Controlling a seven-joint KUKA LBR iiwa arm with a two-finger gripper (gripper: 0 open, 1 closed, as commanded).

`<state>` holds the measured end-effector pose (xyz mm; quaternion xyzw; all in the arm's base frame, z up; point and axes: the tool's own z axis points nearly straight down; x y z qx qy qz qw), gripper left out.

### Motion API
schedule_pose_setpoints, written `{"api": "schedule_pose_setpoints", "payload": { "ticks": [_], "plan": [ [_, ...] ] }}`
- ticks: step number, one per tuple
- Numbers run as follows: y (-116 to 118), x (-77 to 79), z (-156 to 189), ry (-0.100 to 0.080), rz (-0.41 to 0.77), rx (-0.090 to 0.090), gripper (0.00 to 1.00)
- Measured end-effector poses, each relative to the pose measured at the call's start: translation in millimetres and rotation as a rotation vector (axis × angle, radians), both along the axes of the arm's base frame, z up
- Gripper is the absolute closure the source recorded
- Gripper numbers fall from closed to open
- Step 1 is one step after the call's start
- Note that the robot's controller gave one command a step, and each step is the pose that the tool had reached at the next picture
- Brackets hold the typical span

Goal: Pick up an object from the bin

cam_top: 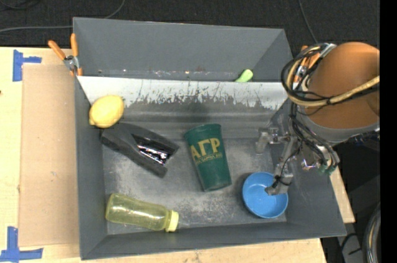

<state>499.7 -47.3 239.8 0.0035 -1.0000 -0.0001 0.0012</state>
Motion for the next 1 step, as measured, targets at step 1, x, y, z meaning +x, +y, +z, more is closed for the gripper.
{"api": "schedule_pose_setpoints", "payload": {
  "ticks": [1],
  "plan": [
    [0.1, 0.2, -0.2, 0.000, 0.001, 0.000, 0.00]
  ]
}}
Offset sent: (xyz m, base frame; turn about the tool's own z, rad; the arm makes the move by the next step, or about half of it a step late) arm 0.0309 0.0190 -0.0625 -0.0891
